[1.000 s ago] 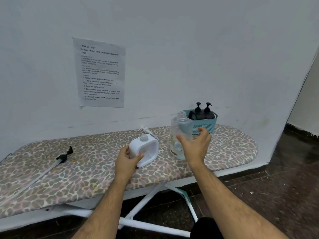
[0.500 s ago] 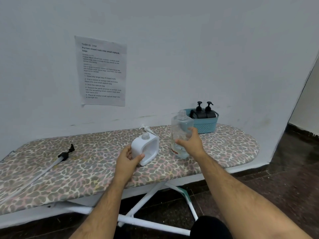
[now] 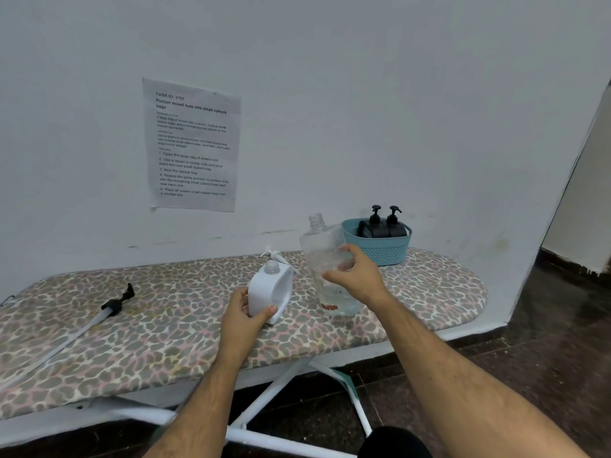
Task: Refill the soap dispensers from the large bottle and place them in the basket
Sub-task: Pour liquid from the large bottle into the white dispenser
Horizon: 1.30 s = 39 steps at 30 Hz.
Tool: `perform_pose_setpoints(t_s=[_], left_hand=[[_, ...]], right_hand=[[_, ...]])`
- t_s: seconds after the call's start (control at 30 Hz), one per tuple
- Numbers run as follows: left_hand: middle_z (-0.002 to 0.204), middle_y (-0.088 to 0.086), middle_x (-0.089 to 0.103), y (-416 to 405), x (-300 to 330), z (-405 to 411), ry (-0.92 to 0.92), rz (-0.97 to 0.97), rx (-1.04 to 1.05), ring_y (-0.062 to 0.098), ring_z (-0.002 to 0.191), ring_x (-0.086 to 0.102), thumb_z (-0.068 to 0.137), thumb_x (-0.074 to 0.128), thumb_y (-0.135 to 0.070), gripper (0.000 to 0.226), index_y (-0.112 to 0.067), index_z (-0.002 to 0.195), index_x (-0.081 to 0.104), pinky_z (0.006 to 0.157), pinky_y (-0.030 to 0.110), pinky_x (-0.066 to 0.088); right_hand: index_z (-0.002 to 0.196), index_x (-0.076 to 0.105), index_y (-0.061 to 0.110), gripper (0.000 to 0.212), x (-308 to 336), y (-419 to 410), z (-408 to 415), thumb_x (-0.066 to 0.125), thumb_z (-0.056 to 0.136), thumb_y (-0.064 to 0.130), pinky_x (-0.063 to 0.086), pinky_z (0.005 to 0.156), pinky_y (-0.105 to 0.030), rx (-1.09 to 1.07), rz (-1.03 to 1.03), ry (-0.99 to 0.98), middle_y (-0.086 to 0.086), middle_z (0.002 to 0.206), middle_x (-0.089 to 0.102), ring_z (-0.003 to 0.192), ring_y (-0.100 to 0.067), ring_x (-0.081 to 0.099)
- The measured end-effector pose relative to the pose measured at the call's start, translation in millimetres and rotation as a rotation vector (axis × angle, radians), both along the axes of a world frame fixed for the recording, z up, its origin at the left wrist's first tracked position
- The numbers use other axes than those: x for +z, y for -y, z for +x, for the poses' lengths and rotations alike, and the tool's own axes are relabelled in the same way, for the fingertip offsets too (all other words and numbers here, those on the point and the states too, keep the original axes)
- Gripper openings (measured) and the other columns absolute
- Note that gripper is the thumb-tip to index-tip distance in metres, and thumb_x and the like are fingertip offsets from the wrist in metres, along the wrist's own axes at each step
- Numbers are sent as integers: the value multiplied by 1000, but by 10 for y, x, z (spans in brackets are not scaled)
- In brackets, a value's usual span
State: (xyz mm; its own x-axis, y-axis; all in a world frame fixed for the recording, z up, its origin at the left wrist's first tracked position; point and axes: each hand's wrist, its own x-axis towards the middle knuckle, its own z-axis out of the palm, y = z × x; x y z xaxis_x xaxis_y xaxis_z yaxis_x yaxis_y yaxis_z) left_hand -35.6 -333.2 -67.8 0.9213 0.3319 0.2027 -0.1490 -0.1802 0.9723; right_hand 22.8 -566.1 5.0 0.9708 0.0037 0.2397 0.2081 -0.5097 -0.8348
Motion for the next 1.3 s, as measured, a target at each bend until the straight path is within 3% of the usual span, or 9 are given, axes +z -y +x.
perform_pose_setpoints(t_s=[0.2,0.57,0.8,0.97,1.2,1.3], left_hand=[[110,-8,63,-11,-42,-28,32,54,-7,6,96,64,78,80,-17,56,-29,126,53,77,36,60],[102,-18,63,-5,-43,-47,39,12,-32,6,91,66,80,78,-13,52,-34,120,52,72,33,60],[100,-21,62,-15,-48,-60,42,2,-35,2,89,64,80,77,-13,49,-35,116,52,71,29,58],[100,-19,62,-18,-57,-47,47,-11,-41,5,89,65,80,77,-11,51,-35,117,51,72,32,59],[104,-15,64,-27,-77,-37,50,-13,-49,7,91,67,80,78,-12,52,-36,118,52,73,33,60],[104,-14,65,-30,-82,-33,52,-8,-50,7,91,67,80,77,-12,51,-33,121,54,72,31,59]], right_hand=[[141,42,33,75,226,-47,-55,77,74,29,57,65,-27,153,-175,-3,0,113,61,87,-14,66],[150,30,37,84,418,-37,-88,73,78,28,56,77,-33,239,-599,-27,0,119,59,92,-16,63],[148,35,36,82,494,-49,-85,75,76,29,58,79,-37,232,-665,-38,2,112,57,90,-16,62],[147,37,37,83,549,-58,-69,76,74,32,51,78,-30,228,-730,-17,3,106,58,91,-16,59],[147,37,36,82,614,-108,-76,76,74,34,53,83,-34,224,-824,5,8,98,58,91,-15,58],[147,37,35,82,629,-109,-72,76,75,34,51,78,-31,226,-840,5,7,100,58,92,-15,58]])
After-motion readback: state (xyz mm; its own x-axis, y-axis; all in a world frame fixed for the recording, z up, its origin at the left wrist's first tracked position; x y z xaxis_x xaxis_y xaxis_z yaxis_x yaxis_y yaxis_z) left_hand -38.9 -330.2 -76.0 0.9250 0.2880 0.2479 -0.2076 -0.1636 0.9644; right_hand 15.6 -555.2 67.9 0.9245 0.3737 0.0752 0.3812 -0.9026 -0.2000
